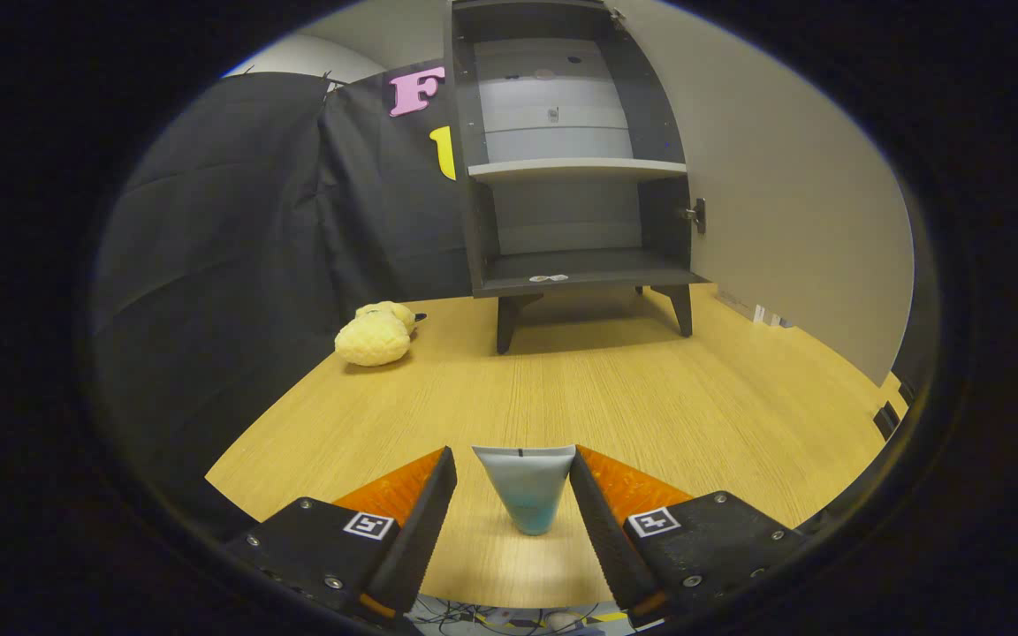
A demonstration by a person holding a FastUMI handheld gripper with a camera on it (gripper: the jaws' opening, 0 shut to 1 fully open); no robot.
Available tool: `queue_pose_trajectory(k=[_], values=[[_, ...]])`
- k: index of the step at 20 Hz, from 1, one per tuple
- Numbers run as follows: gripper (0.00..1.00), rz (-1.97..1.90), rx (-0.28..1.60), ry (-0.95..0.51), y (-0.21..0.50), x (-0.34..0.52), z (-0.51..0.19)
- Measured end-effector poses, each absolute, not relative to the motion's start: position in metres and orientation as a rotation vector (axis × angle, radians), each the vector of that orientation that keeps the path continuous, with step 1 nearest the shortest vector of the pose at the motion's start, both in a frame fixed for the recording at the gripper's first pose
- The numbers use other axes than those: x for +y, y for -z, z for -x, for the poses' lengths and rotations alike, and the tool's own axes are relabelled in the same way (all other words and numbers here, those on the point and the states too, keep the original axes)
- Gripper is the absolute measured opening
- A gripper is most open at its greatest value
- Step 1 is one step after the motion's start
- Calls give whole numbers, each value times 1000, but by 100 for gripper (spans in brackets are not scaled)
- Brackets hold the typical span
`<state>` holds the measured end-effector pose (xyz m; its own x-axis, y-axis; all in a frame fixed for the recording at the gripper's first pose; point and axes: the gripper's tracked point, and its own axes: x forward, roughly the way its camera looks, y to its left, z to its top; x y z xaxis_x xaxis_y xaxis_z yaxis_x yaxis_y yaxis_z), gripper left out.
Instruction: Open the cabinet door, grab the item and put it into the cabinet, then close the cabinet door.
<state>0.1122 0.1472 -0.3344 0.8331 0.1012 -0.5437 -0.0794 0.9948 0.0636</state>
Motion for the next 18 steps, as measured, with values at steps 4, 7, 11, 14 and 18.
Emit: queue_pose_trajectory(k=[4,7,11,14,18], values=[[75,-35,619,-76,352,146,-112],[58,-35,626,-66,358,144,-114],[53,-42,654,-103,355,150,-115],[53,-52,641,-108,335,146,-123],[53,-77,604,-101,291,135,-146]])
